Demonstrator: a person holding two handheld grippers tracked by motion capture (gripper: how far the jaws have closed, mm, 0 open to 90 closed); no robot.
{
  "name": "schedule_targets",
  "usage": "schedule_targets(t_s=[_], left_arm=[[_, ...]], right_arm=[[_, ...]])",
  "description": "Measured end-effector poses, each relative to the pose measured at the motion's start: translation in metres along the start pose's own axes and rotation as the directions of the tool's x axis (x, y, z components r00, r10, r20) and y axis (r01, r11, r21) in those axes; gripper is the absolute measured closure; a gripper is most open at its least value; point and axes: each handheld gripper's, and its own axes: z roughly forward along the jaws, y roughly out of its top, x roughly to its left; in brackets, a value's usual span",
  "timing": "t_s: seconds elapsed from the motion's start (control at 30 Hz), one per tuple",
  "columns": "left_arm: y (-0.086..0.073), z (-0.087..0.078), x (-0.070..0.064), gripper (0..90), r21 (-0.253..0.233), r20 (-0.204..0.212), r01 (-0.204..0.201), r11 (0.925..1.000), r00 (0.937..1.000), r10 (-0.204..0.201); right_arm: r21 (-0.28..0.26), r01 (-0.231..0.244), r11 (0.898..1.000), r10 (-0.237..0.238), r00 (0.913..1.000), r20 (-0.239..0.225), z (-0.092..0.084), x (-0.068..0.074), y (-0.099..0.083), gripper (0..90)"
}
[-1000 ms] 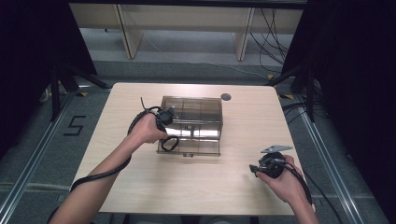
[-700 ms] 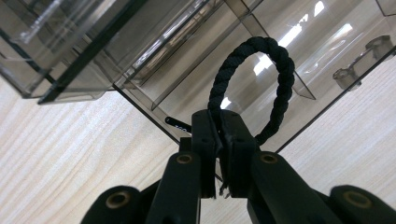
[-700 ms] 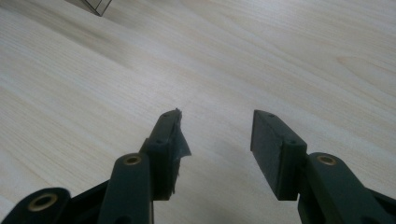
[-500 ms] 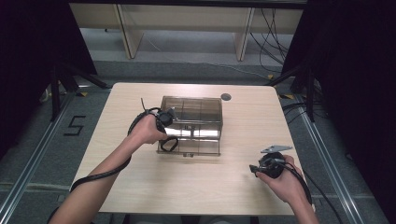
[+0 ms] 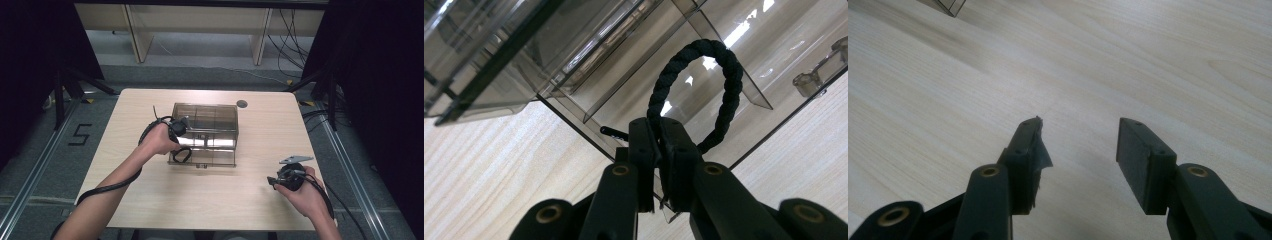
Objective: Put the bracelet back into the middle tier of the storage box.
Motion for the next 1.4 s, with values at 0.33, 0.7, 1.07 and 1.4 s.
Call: schedule_targets(t_s=[0.33, 0.7, 1.07, 1.4], left_arm=[[0.002, 0.002, -0.001, 82.1, -0.011, -0.009, -0.004, 0.9999, 0.9999, 0.004], [0.006, -0.002, -0.004, 71.9, -0.047, -0.025, -0.058, 0.9972, 0.9981, 0.057], [0.010, 0.003, -0.008, 78.6, -0.035, -0.026, -0.069, 0.9970, 0.9973, 0.068], [0.010, 0.002, -0.008, 80.5, -0.025, -0.034, -0.072, 0.9971, 0.9969, 0.071]], right_arm=[[0.003, 0.001, 1.000, -0.001, 1.0000, -0.001, 0.000, 0.000, 0.000, 53.6], [-0.004, 0.014, 1.000, -0.014, 0.9999, -0.005, 0.001, -0.002, 0.001, 53.6], [0.001, 0.000, 1.000, 0.000, 1.0000, 0.000, 0.000, 0.000, 0.000, 53.7], [-0.010, 0.013, 1.000, -0.013, 0.9999, 0.003, 0.002, -0.001, 0.001, 53.6]])
